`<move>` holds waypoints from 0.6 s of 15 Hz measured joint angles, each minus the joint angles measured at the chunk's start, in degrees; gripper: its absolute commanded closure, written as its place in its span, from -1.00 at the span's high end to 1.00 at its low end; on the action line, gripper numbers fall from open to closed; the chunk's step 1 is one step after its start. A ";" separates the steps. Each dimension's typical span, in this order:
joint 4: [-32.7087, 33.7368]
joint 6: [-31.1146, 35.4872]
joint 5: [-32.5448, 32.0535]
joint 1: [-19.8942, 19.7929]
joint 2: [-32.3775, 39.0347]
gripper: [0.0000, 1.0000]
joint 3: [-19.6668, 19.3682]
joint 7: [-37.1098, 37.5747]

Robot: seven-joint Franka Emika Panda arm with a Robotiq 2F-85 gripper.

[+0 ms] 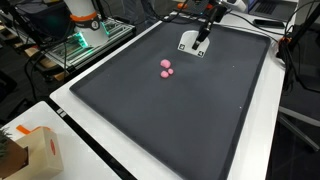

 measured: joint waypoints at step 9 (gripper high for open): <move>5.23 -0.02 13.20 -7.90 0.21 -0.98 -0.51 -6.61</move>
